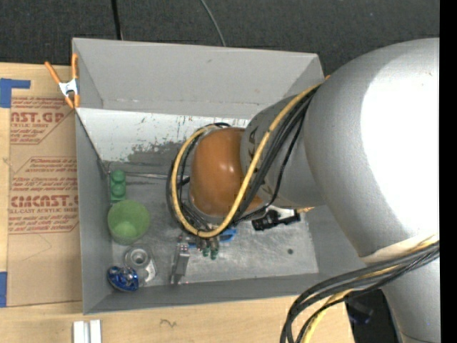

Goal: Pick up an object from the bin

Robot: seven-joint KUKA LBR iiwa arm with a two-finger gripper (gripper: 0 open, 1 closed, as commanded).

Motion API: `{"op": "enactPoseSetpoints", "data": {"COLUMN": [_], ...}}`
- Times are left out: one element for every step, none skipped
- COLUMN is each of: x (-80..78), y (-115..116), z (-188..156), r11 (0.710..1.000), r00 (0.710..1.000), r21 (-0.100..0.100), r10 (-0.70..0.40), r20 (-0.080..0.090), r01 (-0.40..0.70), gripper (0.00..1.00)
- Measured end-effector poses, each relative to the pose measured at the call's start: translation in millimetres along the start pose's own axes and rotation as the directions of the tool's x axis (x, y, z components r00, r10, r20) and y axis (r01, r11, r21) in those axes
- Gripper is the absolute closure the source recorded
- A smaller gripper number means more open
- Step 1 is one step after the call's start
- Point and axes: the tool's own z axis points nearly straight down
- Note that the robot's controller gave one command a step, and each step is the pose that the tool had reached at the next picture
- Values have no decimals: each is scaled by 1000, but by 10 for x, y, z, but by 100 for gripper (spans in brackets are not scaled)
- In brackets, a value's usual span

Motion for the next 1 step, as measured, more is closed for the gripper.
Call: {"op": "enactPoseSetpoints", "data": {"x": [-47], "y": [-801], "z": [-36], "r11": [987], "r00": [987], "r21": [1], "r10": [-163], "r20": [4], "r01": [163], "gripper": [0]}}
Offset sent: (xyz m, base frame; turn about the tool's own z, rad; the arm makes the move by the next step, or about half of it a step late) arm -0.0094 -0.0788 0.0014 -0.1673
